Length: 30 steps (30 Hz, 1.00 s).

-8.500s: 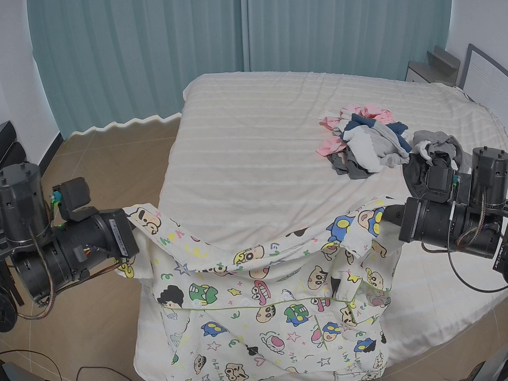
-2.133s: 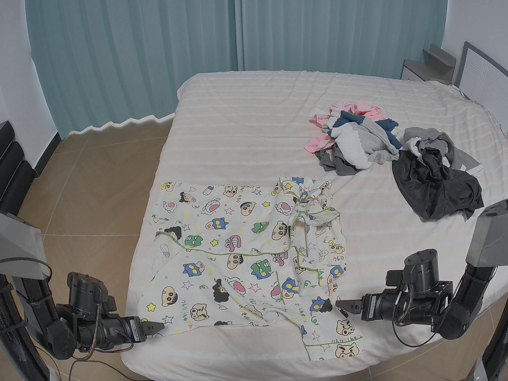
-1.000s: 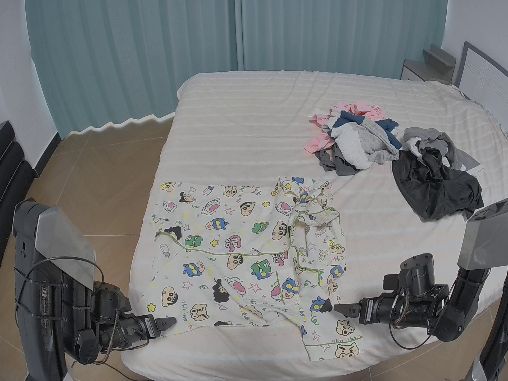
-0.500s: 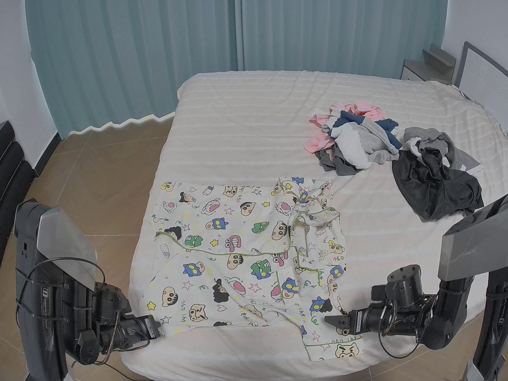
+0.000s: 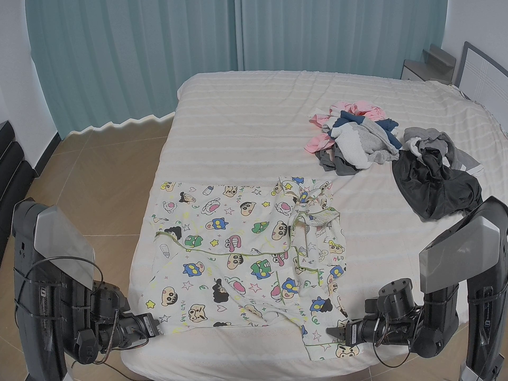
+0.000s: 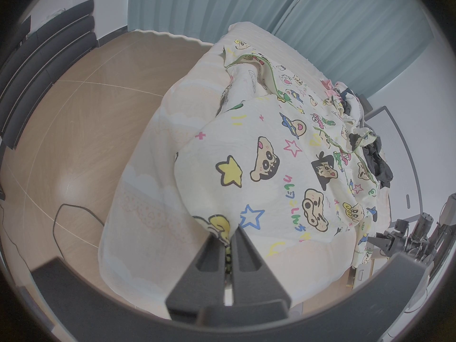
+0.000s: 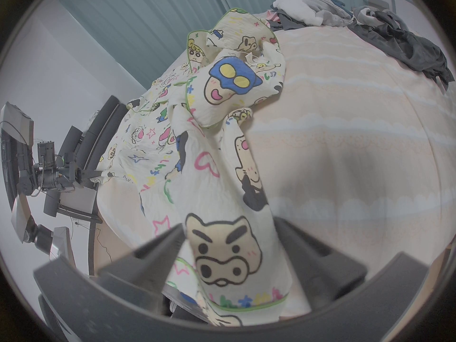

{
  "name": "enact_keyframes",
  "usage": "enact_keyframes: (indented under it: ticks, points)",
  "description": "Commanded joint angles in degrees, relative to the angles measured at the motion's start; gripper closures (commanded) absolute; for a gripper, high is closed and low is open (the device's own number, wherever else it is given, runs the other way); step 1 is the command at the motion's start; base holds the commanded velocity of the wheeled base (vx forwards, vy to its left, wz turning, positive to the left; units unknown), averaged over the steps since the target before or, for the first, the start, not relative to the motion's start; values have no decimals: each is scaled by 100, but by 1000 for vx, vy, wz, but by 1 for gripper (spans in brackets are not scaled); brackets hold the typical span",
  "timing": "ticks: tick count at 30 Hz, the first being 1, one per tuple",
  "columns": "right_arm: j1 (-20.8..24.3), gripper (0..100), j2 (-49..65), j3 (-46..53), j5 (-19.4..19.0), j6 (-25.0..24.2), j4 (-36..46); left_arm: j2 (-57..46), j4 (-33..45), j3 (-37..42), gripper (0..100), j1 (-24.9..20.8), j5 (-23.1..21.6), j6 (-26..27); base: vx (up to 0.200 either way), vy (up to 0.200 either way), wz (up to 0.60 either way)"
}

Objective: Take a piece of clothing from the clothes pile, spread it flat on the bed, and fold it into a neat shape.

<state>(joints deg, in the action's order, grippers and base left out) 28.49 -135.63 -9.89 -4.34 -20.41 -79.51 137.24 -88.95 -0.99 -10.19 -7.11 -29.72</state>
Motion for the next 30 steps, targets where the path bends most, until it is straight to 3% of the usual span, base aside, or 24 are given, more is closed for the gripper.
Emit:
enact_keyframes:
  ticks: [1,14,23,29,30]
  points:
    - [34,100,-192,75,-5,19,-223,-22,-105,90,100,0,-1,1,0,0,0]
    - [43,100,353,734,-252,116,-381,-637,27,99,100,-44,34,72,0,0,0]
    - [104,100,555,989,-410,169,-373,-1929,2058,81,100,35,-1,494,0,0,0]
    - [122,100,740,989,-410,186,-214,-2114,2400,81,100,360,8,915,0,0,0]
    - [131,100,889,989,-410,221,111,-2123,2646,81,100,518,8,1091,0,0,0]
